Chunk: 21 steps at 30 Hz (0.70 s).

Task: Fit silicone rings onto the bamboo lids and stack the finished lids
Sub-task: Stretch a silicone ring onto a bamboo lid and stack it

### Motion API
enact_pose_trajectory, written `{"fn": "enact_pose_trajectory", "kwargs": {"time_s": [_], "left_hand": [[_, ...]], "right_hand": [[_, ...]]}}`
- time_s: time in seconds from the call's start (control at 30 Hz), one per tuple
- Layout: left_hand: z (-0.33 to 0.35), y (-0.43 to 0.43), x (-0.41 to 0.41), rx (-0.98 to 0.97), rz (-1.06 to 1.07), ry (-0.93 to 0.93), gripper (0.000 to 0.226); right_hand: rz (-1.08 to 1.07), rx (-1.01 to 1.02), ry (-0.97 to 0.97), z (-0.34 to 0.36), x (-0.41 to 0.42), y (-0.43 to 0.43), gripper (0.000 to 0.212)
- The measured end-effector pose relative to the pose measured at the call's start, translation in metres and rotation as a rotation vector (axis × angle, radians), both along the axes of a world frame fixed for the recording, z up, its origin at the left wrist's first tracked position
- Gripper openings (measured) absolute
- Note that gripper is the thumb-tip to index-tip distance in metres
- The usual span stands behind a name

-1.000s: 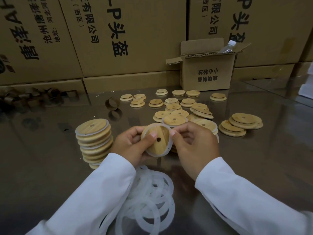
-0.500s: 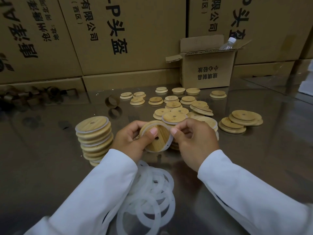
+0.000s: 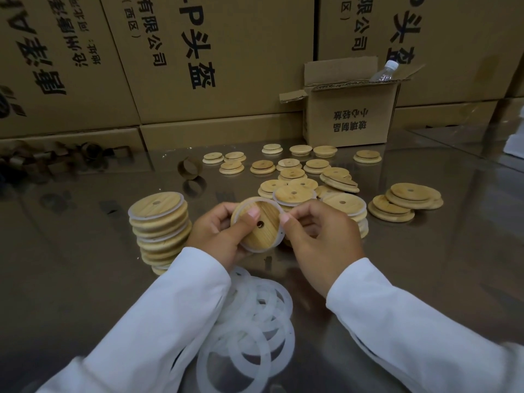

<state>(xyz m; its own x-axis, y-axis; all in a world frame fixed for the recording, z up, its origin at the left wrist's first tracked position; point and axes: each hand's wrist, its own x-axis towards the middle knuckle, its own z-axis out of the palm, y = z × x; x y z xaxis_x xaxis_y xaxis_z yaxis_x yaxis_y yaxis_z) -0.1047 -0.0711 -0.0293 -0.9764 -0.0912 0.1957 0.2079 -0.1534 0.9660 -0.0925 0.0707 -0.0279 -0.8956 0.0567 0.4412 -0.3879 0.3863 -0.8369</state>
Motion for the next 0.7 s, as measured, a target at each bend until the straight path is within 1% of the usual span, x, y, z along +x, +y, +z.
{"fn": "enact_pose_trajectory", "kwargs": {"time_s": [0.13,0.2,0.27,0.43,0.53,0.63,0.7], "left_hand": [[0.0017,0.0007,-0.0002,0.043,-0.041,-0.028,0.008],[0.0038,0.0013,-0.0001,0.084,-0.06,-0.045,0.005],[0.0055,0.0032,0.0004,0.129,-0.062,-0.053,0.004],[0.0073,0.0044,0.0021,0.239,-0.075,-0.095,0.009],[0.0072,0.0021,0.002,0.197,-0.074,-0.084,0.017],[0.006,0.0004,0.0011,0.201,-0.052,-0.069,0.016],[0.0058,-0.0003,0.0004,0.206,-0.036,-0.058,0.019]], "right_hand": [[0.003,-0.035,-0.065,0.0017,-0.0036,0.001,0.014],[0.023,-0.06,-0.108,0.0045,-0.005,0.0022,0.015],[0.038,-0.07,-0.12,0.0071,-0.0054,0.0031,0.016],[0.047,-0.068,-0.125,0.0094,-0.0048,0.0024,0.015],[0.078,-0.125,-0.119,0.0082,-0.0036,0.0013,0.015],[0.113,-0.186,-0.108,0.008,-0.0019,0.0003,0.012],[0.139,-0.248,-0.149,0.008,-0.0018,0.0,0.012]]}}
